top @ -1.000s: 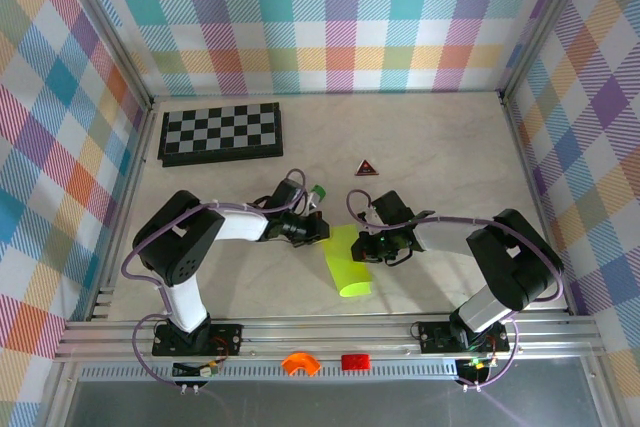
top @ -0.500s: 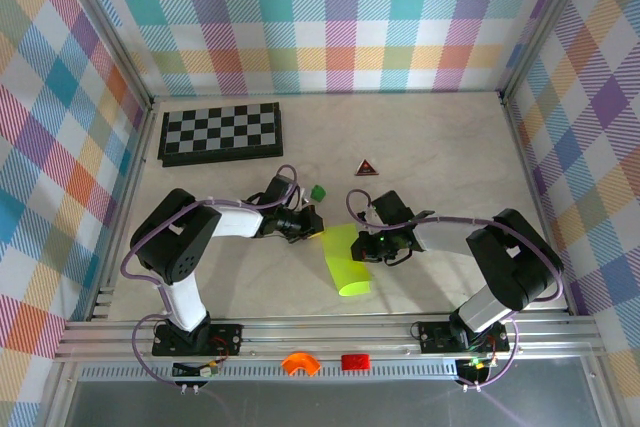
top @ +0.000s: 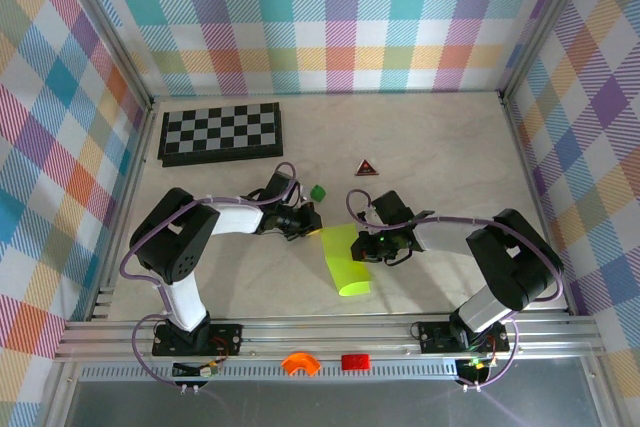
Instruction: Fold a paper plane with a square sheet of paper (pick it up from the middle)
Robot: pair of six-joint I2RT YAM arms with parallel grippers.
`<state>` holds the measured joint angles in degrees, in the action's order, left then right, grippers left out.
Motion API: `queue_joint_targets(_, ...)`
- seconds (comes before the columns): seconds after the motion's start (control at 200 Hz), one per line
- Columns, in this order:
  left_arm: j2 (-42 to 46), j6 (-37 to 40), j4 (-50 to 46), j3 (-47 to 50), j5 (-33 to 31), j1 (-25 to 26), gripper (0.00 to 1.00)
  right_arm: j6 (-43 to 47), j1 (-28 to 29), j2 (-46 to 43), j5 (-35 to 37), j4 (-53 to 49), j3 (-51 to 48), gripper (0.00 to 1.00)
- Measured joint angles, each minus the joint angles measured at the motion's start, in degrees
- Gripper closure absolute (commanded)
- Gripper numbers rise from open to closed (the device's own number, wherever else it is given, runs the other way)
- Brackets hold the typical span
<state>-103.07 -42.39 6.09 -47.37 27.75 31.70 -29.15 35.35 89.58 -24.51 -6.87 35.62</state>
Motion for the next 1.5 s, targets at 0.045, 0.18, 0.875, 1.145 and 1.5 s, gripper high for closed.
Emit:
queue_joint_targets(0.045, 0.0, -0.02, 0.0, 0.0, 0.0, 0.0, 1.0, 0.0, 0.0, 0.0, 0.0, 0.0, 0.0, 1.0)
queue_joint_targets(0.18, 0.39, -0.02, -0.15, 0.17, -0.85, 0.0, 1.0, 0.0, 0.0, 0.0, 0.02, 0.0, 0.0, 1.0)
queue_joint_targets(0.875, 8.74, -0.24, -1.2, 3.67, -5.07, 1.03, 1.0, -1.09, 0.0, -0.61, -0.02, -0.17, -0.7, 1.0)
queue_joint_targets(1.145, 1.53, -0.46, 4.15, 2.99, 0.17, 6.82, 1.0, -1.86, 0.0, -0.68, -0.13, 0.22, -0.96, 1.0)
queue_joint_targets(1.5, 1.46, 0.02, 10.54, 6.36, 1.29, 5.73, 1.0, -1.92, 0.0, -0.68, -0.24, 0.24, -1.03, 1.0)
